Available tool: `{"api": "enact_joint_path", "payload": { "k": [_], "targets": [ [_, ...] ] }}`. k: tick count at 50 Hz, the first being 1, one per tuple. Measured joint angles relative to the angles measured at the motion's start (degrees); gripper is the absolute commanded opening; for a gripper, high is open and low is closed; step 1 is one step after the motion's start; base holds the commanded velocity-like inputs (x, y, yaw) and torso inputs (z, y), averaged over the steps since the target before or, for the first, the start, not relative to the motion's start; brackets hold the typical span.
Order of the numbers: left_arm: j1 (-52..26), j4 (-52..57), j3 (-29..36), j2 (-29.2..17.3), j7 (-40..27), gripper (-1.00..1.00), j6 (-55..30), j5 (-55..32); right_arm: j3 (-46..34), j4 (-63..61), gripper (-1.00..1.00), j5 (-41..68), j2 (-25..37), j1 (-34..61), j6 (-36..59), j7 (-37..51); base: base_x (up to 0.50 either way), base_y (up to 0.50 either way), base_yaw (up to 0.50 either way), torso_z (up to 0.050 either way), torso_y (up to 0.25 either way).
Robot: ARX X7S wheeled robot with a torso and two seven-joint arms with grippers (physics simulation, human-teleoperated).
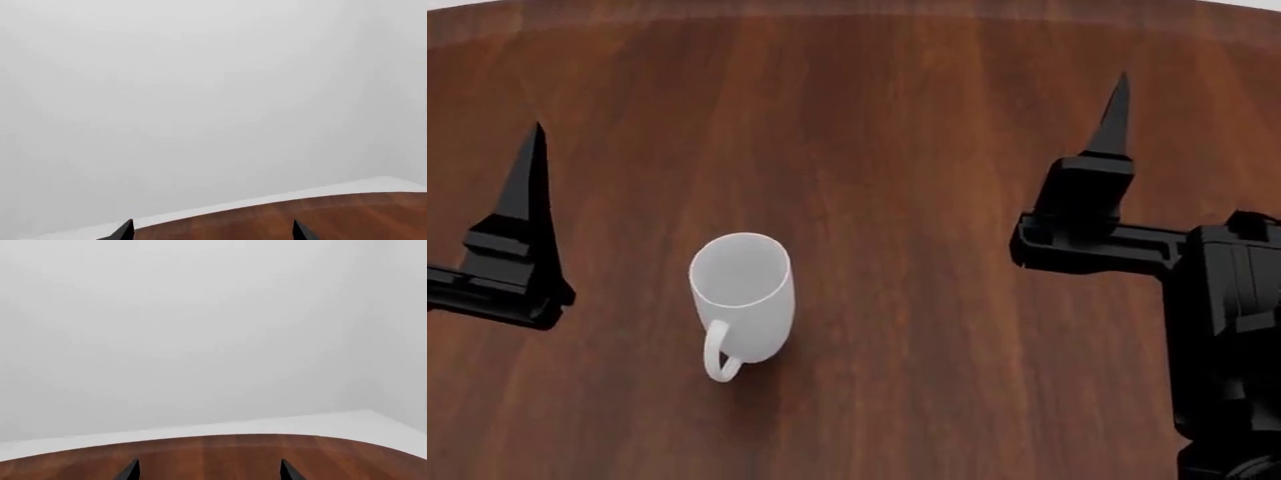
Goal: Put the white mug on the plate.
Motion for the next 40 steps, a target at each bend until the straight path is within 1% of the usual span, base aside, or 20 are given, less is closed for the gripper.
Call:
{"api": "enact_joint_path", "payload": {
  "k": [40],
  "targets": [
    [1.1,-1.8,1.1,-1.0,0.2,1.00,2.6,0.1,-1.7,0.0,1.00,0.9,0.6,1.4,0.9,1.8,0.00,0.00,0.00,0.000,-0.142]
  ]
}}
